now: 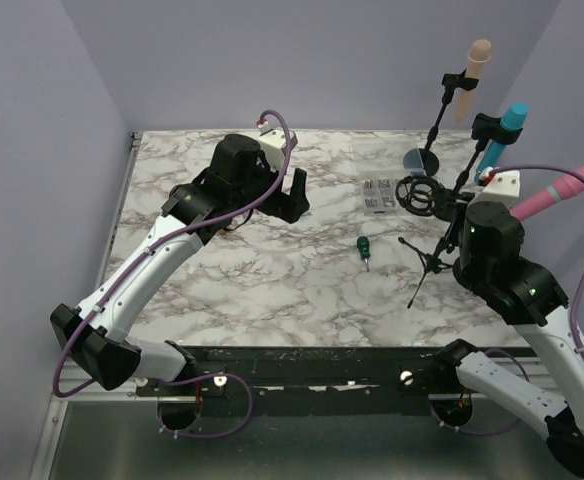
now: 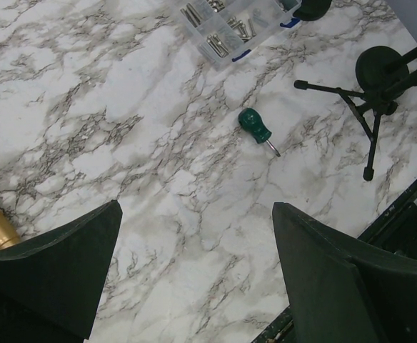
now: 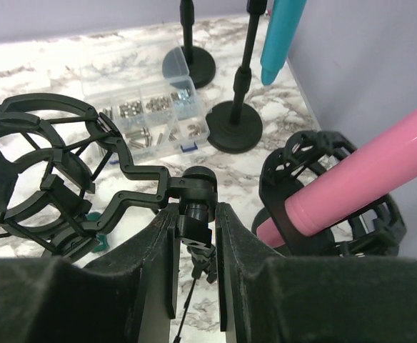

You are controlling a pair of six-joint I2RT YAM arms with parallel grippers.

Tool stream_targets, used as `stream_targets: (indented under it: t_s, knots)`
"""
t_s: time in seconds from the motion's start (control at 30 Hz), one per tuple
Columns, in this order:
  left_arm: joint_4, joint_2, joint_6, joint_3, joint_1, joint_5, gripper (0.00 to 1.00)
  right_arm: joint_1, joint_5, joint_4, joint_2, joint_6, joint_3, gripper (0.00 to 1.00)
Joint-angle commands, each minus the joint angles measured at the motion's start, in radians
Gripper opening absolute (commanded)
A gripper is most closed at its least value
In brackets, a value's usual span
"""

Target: Remove the microphone from the stand

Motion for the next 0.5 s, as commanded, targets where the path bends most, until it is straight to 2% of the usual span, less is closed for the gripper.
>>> stream_targets:
  t_s: [0.0, 0.1, 0.2, 0.47]
  knots:
    - [0.003, -0.005, 0.009, 0.005, -0.007, -0.025, 0.90, 0.003, -0.034, 0.049, 0.001, -0.059, 0.107, 0.01]
    - [0.003, -0.008, 0.009, 0.006, -0.006, -0.028, 0.90, 0.003, -0.107, 0.063, 0.021, -0.087, 0.143, 0.01]
    - [0.004, -0.021, 0.007, 0.002, -0.007, -0.043, 0.90, 0.003, -0.246, 0.081, 0.049, -0.106, 0.179, 0.01]
    - [0.080, -0.145, -0.001, -0.084, -0.007, -0.306, 0.92, 0.003, -0.599, 0.240, 0.176, -0.043, 0.223, 0.01]
